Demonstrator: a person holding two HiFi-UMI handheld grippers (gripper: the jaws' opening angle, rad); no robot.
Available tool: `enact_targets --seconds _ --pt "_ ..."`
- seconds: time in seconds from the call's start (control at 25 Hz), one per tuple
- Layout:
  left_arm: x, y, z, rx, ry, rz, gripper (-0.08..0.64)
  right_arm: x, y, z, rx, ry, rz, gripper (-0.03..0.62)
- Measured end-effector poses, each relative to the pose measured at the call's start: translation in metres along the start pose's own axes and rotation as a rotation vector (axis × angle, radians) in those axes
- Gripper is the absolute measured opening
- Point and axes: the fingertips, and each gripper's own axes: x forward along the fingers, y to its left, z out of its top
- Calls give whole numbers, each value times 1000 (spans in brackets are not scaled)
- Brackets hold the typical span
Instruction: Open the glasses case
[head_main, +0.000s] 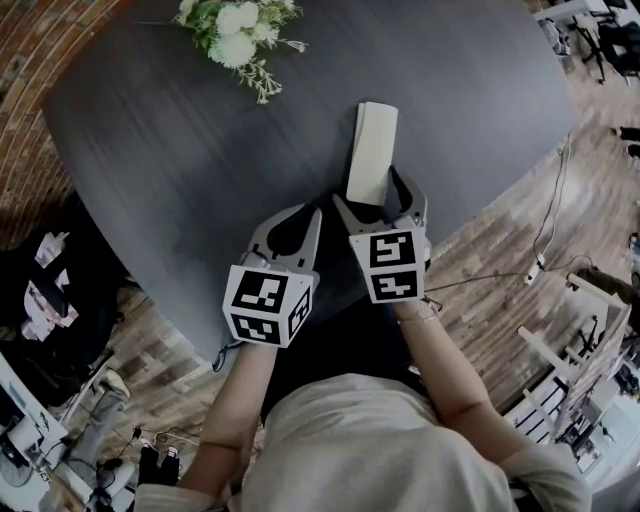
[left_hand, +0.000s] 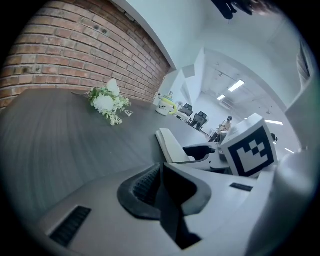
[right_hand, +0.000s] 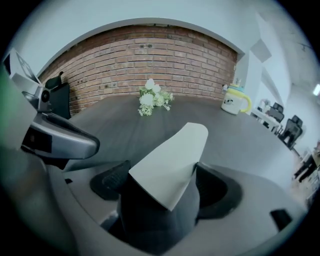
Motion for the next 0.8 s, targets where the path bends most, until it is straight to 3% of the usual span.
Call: enact_targets --seconds 0.44,0.64,0.8 --pt "1 -22 -6 37 23 -50 37 -13 -7 -3 41 -13 34 379" --pt "1 -33 -6 54 21 -62 37 -28 -16 5 43 -70 22 324" --pt "-2 -41 -5 67 17 -64 37 -41 -20 4 45 -94 18 239"
